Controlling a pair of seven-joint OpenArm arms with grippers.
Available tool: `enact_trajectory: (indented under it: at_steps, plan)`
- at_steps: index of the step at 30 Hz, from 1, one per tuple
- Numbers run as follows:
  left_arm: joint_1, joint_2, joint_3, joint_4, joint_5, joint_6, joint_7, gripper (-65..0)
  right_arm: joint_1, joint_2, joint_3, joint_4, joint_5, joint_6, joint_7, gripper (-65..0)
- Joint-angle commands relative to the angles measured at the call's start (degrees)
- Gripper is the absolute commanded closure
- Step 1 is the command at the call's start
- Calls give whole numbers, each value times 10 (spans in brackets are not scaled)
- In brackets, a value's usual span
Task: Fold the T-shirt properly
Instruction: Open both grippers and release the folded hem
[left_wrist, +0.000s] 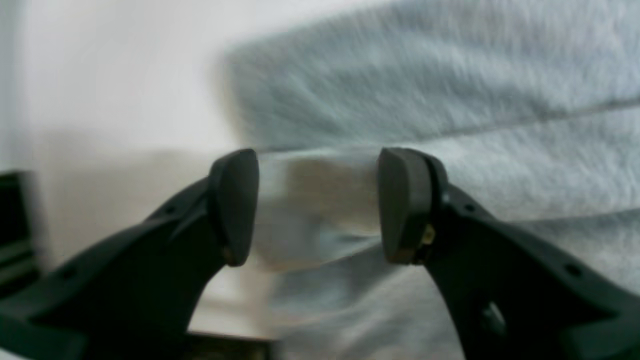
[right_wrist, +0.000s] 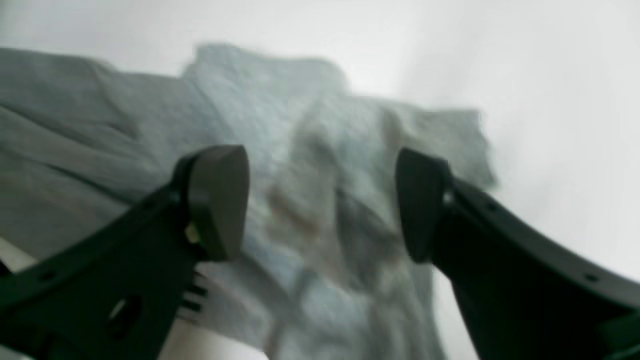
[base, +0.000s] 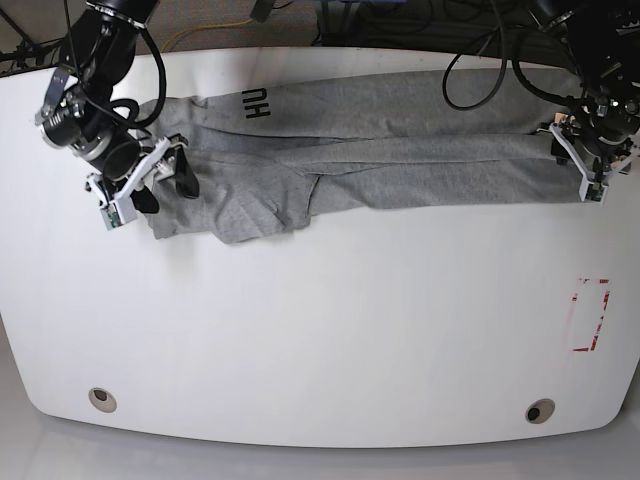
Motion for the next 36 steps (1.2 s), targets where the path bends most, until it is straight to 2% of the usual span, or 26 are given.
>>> enact_trajectory:
  at_steps: [1, 7, 11, 19, 22, 26, 28, 30, 33, 36]
  plan:
    - [-3, 1, 5, -16, 15, 1, -5, -351, 6, 4, -2, -35, 10, 1, 9, -400]
    - [-5, 0, 8, -81, 30, 1, -15, -351, 50, 6, -3, -149, 9, 1, 12, -289]
    - [-2, 0, 8, -97, 31, 1, -49, -351, 54, 23, -3, -211, -12, 1, 51, -301]
    - [-12, 2, 32, -95, 26, 1, -49, -351, 92, 50, 1, -313, -153, 1, 137, -306]
    - [-22, 3, 45, -69, 26, 1, -49, -351, 101, 66, 1, -338, -163, 1, 159, -304]
    - [-32, 35, 45, -16, 26, 1, -48, -357, 120, 91, 0, -353, -162, 1, 165, -303]
    - [-41, 43, 44, 9, 26, 1, -40, -360, 123, 93, -1, -346, -162, 1, 163, -303]
    - [-53, 44, 43, 28, 18, 1, -5, -386, 124, 93, -2, -334, -162, 1, 163, -303]
    - [-61, 43, 10, 39, -28, 1, 31, -442, 121, 92, -2, -319, -162, 1, 163, -303]
    - [-66, 42, -56, 37, -95, 1, 60, -489, 119, 86, -2, -316, -162, 1, 158, -301]
